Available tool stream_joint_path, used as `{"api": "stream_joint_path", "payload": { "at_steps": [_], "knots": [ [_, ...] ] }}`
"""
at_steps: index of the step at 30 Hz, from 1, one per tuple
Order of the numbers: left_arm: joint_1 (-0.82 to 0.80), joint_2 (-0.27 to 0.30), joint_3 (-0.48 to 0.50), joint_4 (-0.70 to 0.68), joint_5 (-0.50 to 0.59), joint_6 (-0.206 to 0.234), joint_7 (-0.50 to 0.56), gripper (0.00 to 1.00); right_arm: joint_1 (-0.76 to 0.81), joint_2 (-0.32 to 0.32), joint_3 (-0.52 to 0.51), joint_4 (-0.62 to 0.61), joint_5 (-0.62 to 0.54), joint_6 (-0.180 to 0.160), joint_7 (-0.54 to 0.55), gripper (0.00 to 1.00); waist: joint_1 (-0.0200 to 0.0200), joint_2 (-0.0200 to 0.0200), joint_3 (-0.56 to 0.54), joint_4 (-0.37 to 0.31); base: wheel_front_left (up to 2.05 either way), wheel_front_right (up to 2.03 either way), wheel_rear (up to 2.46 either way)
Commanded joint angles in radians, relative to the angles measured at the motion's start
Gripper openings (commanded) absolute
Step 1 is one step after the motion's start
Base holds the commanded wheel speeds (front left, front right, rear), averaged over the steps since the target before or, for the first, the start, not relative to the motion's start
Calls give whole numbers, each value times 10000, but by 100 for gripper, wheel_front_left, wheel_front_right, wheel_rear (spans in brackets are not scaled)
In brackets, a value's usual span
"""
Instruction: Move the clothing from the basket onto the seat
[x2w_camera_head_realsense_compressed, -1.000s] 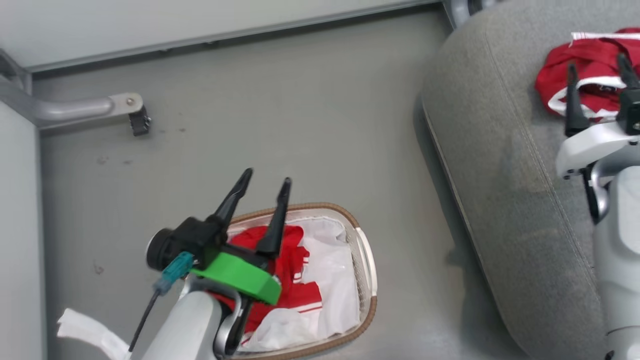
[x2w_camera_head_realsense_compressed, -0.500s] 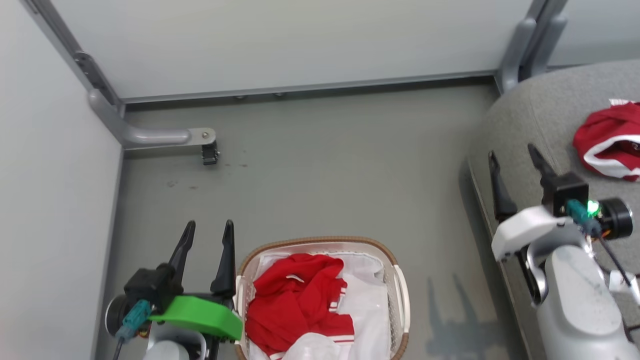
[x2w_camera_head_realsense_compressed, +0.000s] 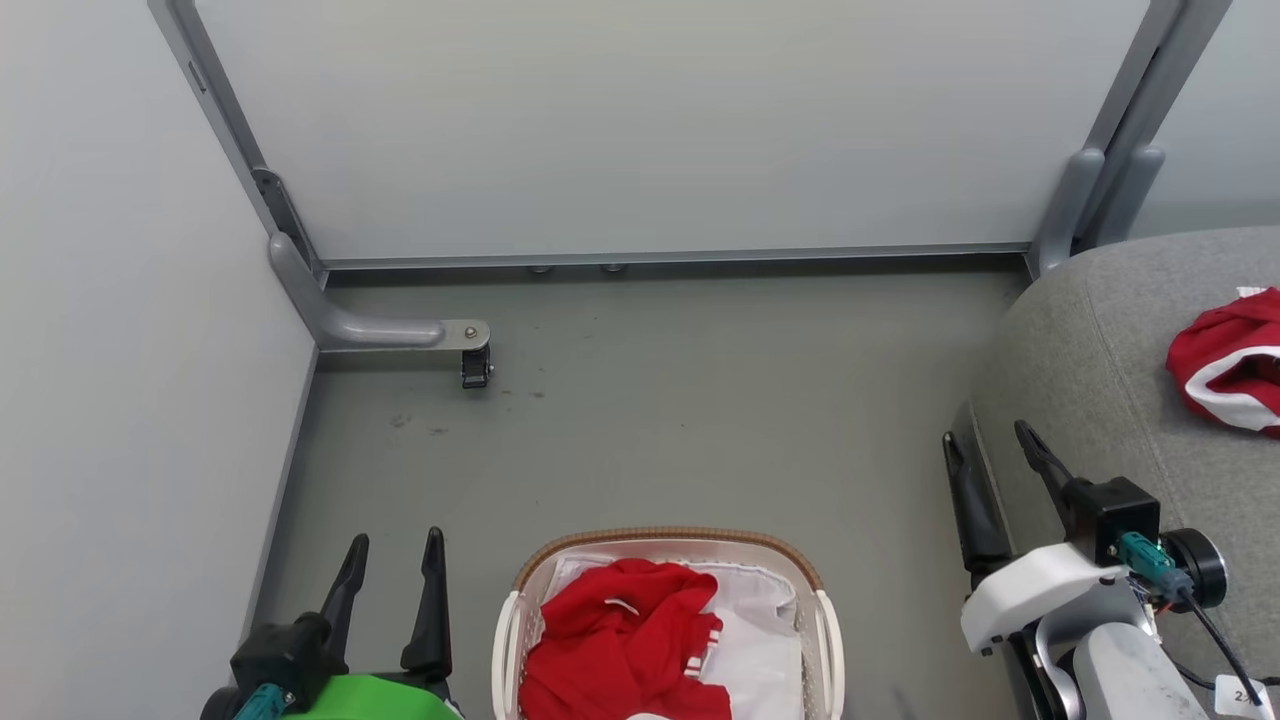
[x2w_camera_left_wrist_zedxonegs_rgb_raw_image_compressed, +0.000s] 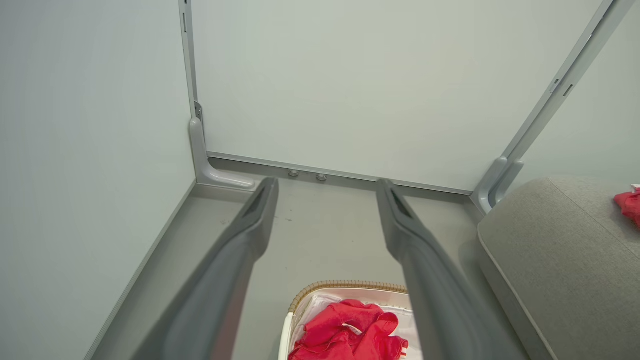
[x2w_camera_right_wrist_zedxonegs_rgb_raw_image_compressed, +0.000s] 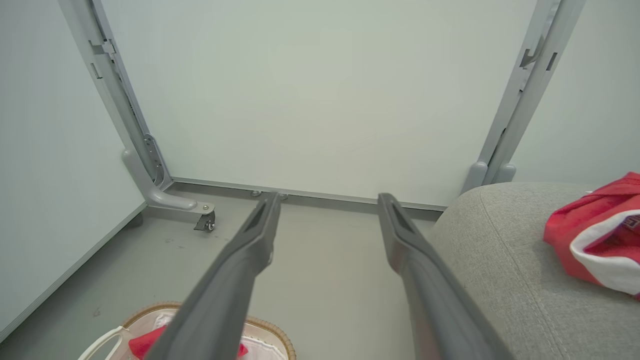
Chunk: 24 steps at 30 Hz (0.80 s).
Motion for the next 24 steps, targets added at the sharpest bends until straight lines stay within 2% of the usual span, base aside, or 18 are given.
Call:
{"api": "stream_joint_path", "payload": {
  "at_steps": [1,24],
  "knots": [
    [166,-3,23,-43,-92,43,-5,100,218,-44,48,-118,72,-14,-25,100,1,0,-80,-15,0,0,0],
    [231,-3,5,-69,-72,46,-5,100,593,-41,102,-335,351,-14,-25,100,1,0,-146,-255,0,0,0]
  ]
}}
